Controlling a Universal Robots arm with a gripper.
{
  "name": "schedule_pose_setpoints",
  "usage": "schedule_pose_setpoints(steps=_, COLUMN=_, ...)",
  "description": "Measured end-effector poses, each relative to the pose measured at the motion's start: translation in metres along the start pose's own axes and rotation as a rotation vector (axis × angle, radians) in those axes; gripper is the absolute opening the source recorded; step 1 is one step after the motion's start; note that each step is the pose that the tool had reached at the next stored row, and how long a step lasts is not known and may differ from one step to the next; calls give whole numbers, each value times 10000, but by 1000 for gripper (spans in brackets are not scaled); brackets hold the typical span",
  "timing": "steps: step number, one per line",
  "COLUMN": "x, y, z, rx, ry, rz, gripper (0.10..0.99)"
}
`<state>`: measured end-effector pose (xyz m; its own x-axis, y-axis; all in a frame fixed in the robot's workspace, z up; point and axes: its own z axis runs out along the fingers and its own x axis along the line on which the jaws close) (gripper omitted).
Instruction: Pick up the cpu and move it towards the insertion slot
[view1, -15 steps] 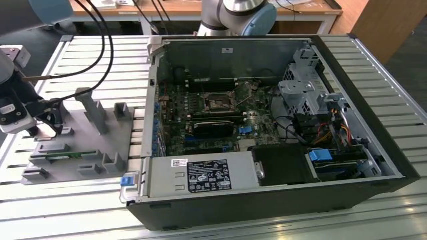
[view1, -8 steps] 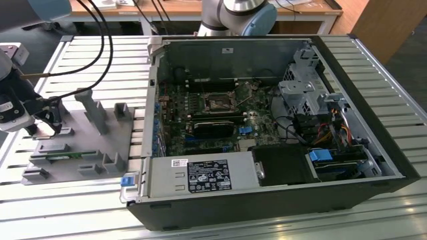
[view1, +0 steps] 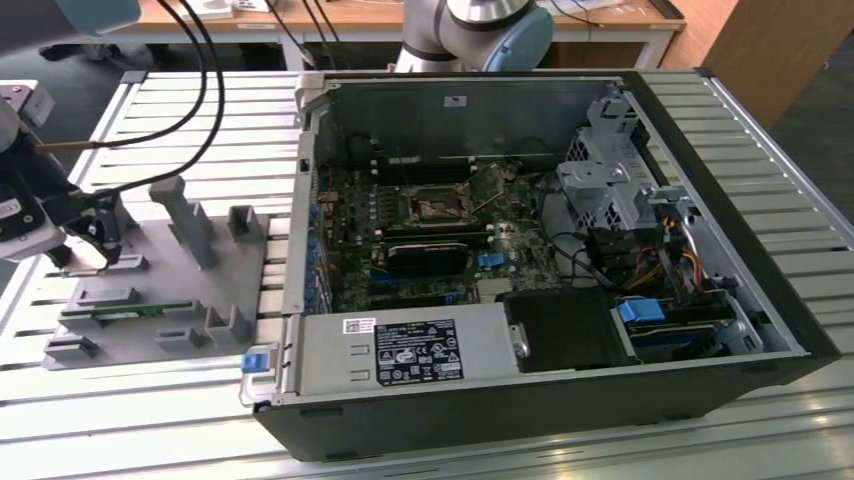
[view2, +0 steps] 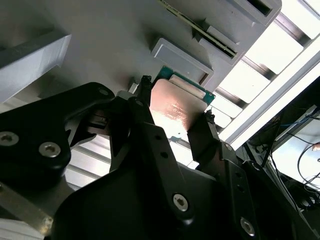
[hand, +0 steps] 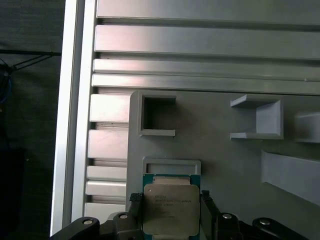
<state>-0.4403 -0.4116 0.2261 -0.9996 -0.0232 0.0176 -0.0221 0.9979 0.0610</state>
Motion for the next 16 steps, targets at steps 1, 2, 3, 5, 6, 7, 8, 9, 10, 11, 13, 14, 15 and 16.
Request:
schedule_pose_setpoints(steps=1, x=0, y=0, z=-5, rx=1, ry=1, rz=0, gripper=541)
schedule_pose_setpoints(steps=2, x=0, y=1, z=-10, rx=0, ry=0, rz=0, gripper=541)
schedule_pose_setpoints(steps=3, x=1, y=1, z=-17, rx=1, ry=1, rz=0, gripper=541)
schedule_pose_setpoints(steps=5, x=0, y=2, z=-25, rx=-1, ry=-1, rz=0, gripper=541)
schedule_pose_setpoints(steps=6, x=1, y=2, z=-28, rx=-1, ry=-2, rz=0, gripper=541)
schedule_pose_setpoints(steps=7, x=1, y=2, z=-34, rx=0, ry=0, rz=0, gripper=541)
schedule_pose_setpoints(steps=8, x=1, y=2, z=-36, rx=0, ry=-1, rz=0, gripper=541)
schedule_pose_setpoints(steps=9, x=1, y=2, z=-40, rx=0, ry=0, rz=0, gripper=541)
schedule_pose_setpoints(steps=10, x=1, y=3, z=-44, rx=0, ry=0, rz=0, gripper=541)
schedule_pose_setpoints(steps=11, x=1, y=3, z=-48, rx=1, ry=1, rz=0, gripper=541)
schedule_pose_setpoints(steps=13, x=1, y=3, z=-57, rx=1, ry=1, rz=0, gripper=541)
schedule_pose_setpoints(steps=14, x=1, y=4, z=-60, rx=-1, ry=-1, rz=0, gripper=541)
schedule_pose_setpoints(steps=15, x=1, y=4, z=-65, rx=0, ry=0, rz=0, gripper=541)
schedule_pose_setpoints(steps=16, x=1, y=4, z=-68, rx=0, ry=0, rz=0, gripper=541)
